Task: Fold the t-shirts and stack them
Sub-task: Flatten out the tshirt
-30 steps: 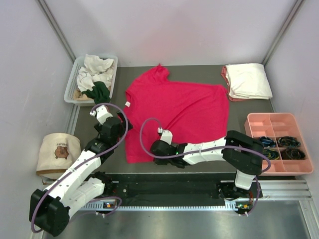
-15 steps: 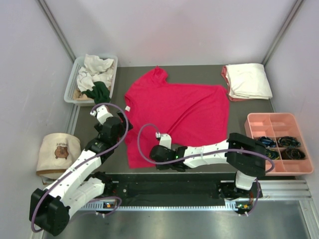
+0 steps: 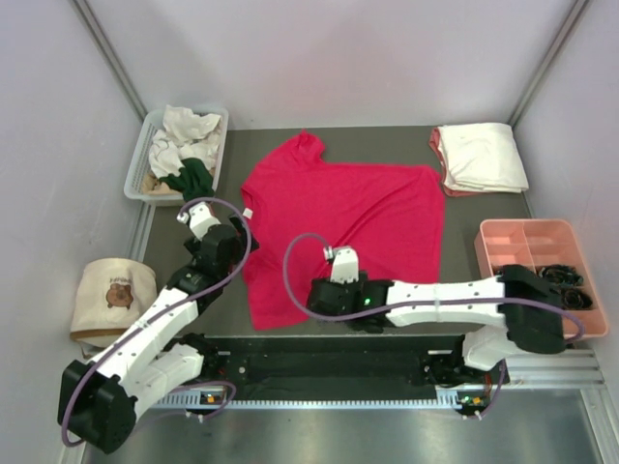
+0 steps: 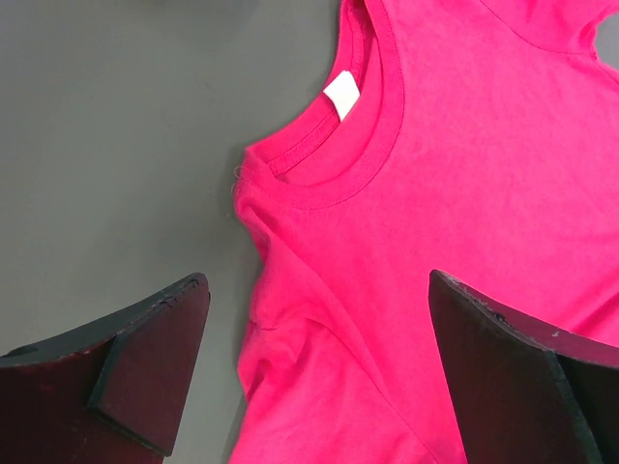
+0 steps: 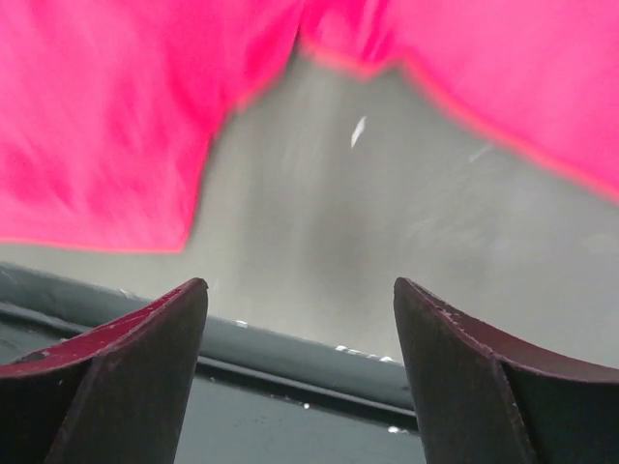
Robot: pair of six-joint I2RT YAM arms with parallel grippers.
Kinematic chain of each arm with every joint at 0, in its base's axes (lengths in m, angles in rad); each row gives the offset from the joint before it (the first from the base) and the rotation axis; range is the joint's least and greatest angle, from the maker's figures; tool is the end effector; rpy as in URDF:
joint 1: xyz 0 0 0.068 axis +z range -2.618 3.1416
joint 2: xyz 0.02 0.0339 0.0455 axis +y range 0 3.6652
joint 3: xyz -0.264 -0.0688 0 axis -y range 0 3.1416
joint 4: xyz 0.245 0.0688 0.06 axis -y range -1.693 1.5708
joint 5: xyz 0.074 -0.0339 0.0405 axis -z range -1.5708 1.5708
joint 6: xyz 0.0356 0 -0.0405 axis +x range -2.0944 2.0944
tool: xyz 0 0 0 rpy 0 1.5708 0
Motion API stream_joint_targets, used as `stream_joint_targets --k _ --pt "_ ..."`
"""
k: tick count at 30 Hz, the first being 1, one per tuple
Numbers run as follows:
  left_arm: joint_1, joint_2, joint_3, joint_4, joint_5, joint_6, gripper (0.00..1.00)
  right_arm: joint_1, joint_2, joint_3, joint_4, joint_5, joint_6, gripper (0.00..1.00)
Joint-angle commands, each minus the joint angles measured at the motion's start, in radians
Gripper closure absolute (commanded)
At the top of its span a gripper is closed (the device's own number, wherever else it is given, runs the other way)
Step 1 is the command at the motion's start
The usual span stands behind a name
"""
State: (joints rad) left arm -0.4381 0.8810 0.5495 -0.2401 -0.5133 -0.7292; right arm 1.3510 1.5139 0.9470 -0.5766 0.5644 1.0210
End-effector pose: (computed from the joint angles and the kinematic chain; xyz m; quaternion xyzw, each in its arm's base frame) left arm 0.1808 -0.0654 0.2373 -0.2435 0.8224 -0.0694 0.5095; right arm 0.0812 0.2760 0.2014 -0.0959 0.9356 0.0866 0.3287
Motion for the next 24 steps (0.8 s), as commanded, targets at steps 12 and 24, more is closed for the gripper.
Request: stream_joint_targets --k 12,24 --pt "0.002 0.070 0.061 0.084 0.016 0.025 0.01 -0.535 -0.553 -0.247 -0.242 0.146 -0.052 0.22" --pt "0.002 0.142 0.067 0.127 0.044 0.039 0.01 -0.535 -0.612 -0.407 -0.384 0.088 0.241 0.26"
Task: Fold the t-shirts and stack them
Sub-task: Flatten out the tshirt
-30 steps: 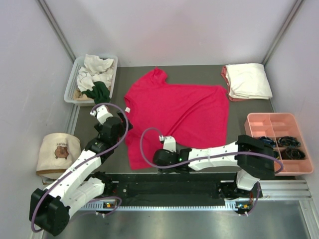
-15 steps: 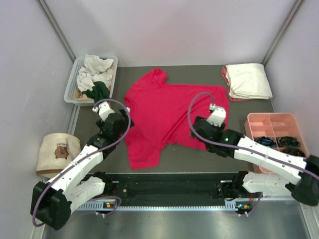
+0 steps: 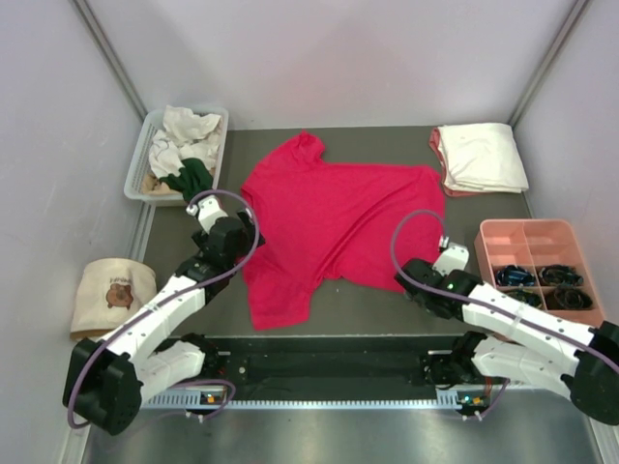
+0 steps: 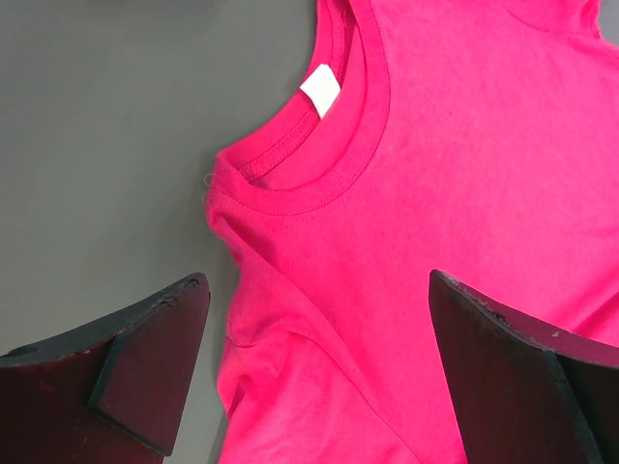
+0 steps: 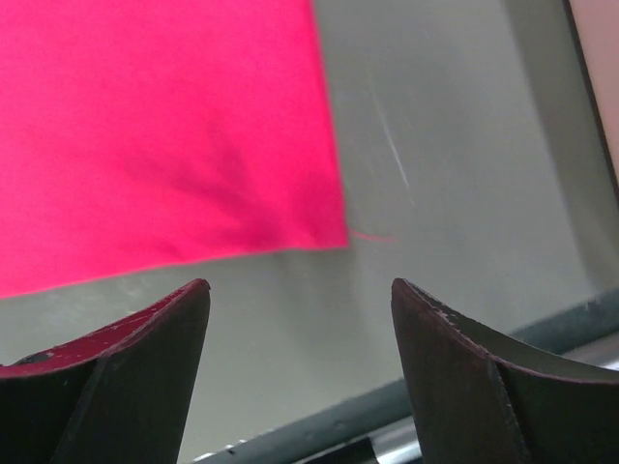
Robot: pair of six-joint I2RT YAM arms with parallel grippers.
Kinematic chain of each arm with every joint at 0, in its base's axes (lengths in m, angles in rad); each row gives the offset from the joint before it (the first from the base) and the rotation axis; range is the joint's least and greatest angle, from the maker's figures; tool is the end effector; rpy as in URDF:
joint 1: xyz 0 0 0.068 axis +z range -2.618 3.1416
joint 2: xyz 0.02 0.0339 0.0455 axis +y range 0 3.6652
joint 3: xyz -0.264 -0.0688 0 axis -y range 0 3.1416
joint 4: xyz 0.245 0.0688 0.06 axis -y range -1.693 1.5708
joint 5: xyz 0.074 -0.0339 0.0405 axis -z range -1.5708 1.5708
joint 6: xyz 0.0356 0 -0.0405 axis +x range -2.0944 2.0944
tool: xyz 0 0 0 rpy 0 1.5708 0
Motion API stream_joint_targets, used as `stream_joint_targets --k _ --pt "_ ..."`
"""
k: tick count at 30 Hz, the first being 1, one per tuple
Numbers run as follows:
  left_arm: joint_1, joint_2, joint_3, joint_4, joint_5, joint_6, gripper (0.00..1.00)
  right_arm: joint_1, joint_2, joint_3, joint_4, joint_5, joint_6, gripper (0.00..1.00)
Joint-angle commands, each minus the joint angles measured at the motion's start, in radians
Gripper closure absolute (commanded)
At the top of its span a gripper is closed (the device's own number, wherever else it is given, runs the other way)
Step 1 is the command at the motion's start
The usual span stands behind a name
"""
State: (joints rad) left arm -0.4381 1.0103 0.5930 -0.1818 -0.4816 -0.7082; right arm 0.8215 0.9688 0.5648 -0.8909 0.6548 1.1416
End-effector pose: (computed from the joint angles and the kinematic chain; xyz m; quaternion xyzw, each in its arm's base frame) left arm 0.2018 -0.0763 0.2331 -0.2260 0.8360 -0.0687 0.4954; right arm 0.1161 0.0930 0.1916 0.1931 0.9189 -0.0688 0.3372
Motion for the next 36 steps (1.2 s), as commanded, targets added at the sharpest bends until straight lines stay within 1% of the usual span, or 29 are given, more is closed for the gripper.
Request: stream_joint_targets --k 1,4,9,13,17,28,36 --pt "0.002 0.016 0.025 0.070 0.015 0.021 0.01 -0.005 -0.077 -0.032 -0.080 -0.003 0.139 0.26" --pt "0.002 0.036 0.027 0.085 0.028 0.024 0.01 -0.004 -0.111 -0.069 -0.112 -0.001 0.197 0.31" --pt "0.002 0.074 0.040 0.099 0.051 0.024 0.01 -0.005 -0.128 -0.115 -0.094 0.000 0.276 0.34" --pt "0.002 0.096 0.051 0.104 0.054 0.029 0.01 -0.005 -0.125 -0.129 -0.097 0.014 0.314 0.41" --pt "0.002 0.103 0.053 0.111 0.055 0.036 0.01 -0.007 -0.125 -0.128 -0.097 0.037 0.343 0.41" --pt "0.002 0.109 0.048 0.114 0.052 0.033 0.01 -0.010 -0.098 -0.074 -0.059 0.086 0.325 0.41" --pt "0.002 0.111 0.045 0.114 0.044 0.038 0.01 -0.073 0.010 -0.071 0.079 0.054 0.250 0.41"
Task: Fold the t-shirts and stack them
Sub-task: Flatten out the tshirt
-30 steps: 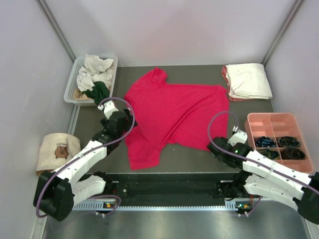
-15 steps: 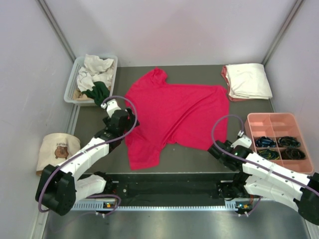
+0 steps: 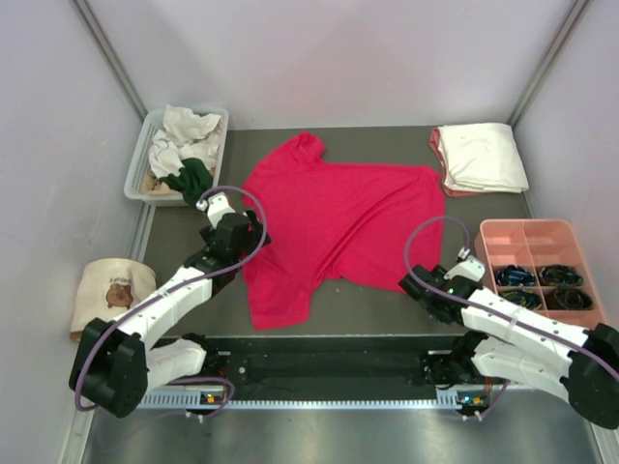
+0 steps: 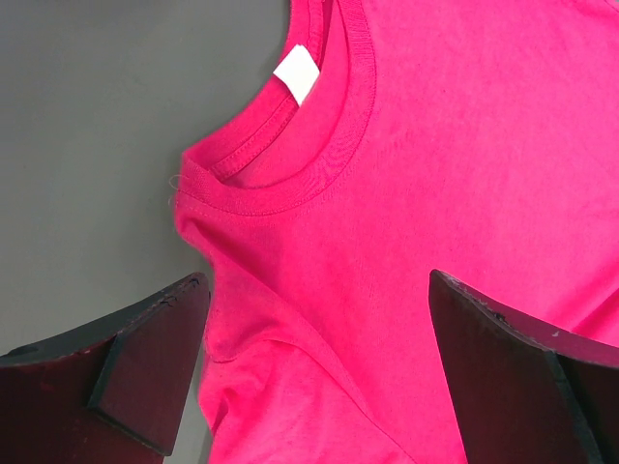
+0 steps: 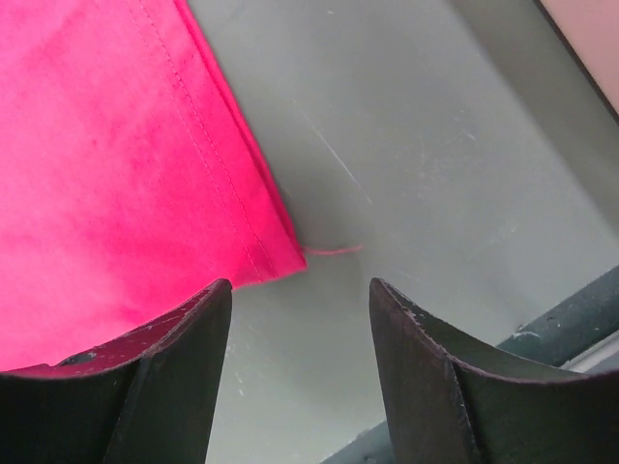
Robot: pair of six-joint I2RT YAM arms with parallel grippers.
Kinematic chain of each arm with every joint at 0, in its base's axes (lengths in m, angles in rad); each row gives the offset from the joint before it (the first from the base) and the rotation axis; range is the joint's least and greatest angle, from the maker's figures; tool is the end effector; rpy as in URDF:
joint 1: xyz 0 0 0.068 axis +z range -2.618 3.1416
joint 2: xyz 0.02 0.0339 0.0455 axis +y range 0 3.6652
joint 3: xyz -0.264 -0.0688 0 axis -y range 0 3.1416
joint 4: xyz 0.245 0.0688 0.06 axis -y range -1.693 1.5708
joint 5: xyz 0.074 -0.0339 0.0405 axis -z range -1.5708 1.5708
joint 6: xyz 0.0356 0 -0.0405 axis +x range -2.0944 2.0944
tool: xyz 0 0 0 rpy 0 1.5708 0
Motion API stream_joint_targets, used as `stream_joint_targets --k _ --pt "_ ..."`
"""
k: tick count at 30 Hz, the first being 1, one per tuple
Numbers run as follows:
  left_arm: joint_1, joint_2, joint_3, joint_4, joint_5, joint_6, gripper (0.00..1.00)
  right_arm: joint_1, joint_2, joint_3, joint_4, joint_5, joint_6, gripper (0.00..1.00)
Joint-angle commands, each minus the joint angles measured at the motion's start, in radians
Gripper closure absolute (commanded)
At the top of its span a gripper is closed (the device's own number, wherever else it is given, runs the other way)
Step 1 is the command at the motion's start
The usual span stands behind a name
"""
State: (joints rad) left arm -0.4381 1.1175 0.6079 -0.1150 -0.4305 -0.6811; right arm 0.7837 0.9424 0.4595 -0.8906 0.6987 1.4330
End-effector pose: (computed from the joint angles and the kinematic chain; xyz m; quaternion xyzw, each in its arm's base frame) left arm 0.2180 -0.0857 0.2215 -0.2020 0.8514 -0.0752 0.4782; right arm 0.1079 0.0752 0.1671 0.3302 0.8754 -0.0691 0.3461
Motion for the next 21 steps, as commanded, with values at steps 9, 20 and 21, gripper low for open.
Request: stream_joint_targets --k 9,20,21 --pt "0.002 0.010 0.024 0.054 -0.010 0.012 0.01 -0.116 0.013 -0.007 0.145 -0.018 -0.097 0.42" --pt "0.002 0.016 0.024 0.054 -0.013 0.011 0.01 -0.175 0.048 -0.033 0.229 -0.074 -0.154 0.50" --pt "0.002 0.015 0.023 0.054 -0.013 0.009 0.01 -0.176 0.058 -0.035 0.242 -0.076 -0.154 0.50"
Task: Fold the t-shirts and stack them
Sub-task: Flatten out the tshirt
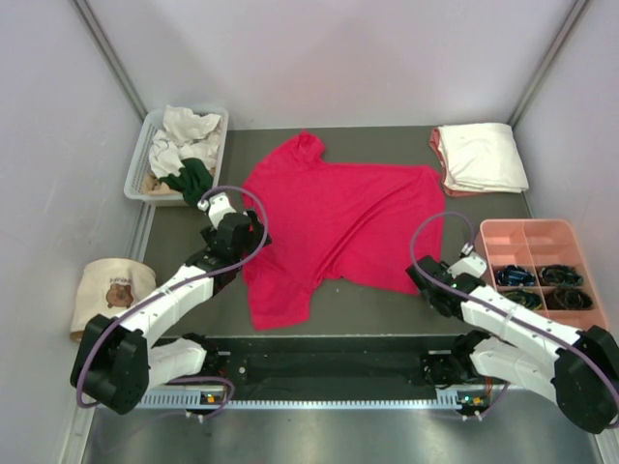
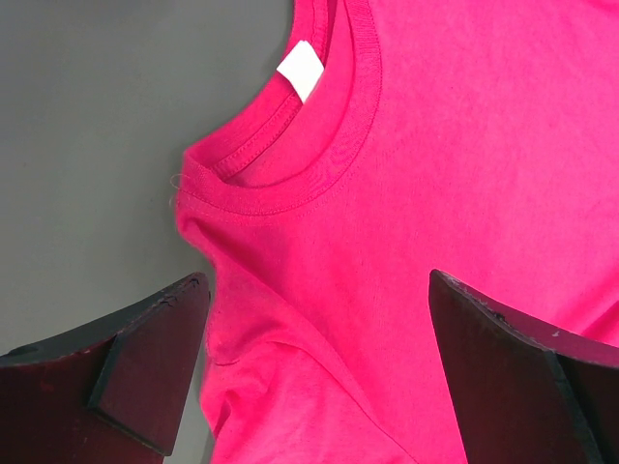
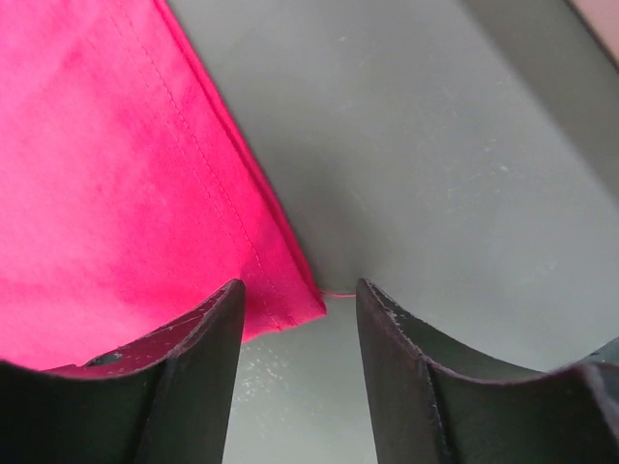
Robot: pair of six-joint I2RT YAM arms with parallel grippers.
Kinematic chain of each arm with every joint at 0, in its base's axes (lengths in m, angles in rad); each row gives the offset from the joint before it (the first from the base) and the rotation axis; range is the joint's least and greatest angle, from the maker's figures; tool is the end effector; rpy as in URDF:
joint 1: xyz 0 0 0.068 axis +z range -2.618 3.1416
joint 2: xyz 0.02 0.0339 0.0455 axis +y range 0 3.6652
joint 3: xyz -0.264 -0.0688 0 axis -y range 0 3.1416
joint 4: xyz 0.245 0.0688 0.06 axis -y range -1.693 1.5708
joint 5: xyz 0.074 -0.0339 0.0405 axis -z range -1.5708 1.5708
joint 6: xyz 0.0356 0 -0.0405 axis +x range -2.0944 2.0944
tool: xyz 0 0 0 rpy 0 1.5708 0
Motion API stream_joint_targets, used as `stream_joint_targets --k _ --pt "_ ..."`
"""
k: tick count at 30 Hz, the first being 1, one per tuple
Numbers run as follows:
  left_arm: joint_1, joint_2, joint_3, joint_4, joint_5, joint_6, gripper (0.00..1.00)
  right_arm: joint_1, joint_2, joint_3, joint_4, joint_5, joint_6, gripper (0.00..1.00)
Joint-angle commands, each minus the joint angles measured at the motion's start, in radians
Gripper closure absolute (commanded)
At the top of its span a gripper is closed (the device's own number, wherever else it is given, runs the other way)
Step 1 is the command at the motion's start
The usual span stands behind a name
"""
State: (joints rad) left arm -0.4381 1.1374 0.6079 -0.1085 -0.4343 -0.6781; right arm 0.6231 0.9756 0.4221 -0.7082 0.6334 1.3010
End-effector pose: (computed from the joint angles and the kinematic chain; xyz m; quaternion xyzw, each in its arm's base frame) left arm 0.2203 -0.0867 0.2178 -0.2006 0.8543 -0.0693 0.4744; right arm 0.1286 0.0664 0.1565 0.3574 0.8696 -0.0560 0.3361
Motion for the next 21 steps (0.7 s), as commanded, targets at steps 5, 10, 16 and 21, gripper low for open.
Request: stream_joint_targets --k 5,10,16,21 --pt "0.004 -0.011 0.016 0.043 -0.015 0.006 0.01 -0.014 0.046 -0.009 0.087 -0.034 -0.022 0.55" --pt "0.004 -0.010 0.016 0.041 -0.017 0.006 0.01 -0.014 0.054 -0.019 0.098 -0.038 -0.020 0.64" --pt "0.004 -0.010 0.018 0.041 -0.015 0.008 0.01 -0.014 0.051 -0.020 0.093 -0.044 -0.011 0.97" --pt "0.004 -0.010 0.020 0.040 -0.014 0.011 0.01 -0.014 0.022 -0.020 0.043 -0.041 0.027 1.00"
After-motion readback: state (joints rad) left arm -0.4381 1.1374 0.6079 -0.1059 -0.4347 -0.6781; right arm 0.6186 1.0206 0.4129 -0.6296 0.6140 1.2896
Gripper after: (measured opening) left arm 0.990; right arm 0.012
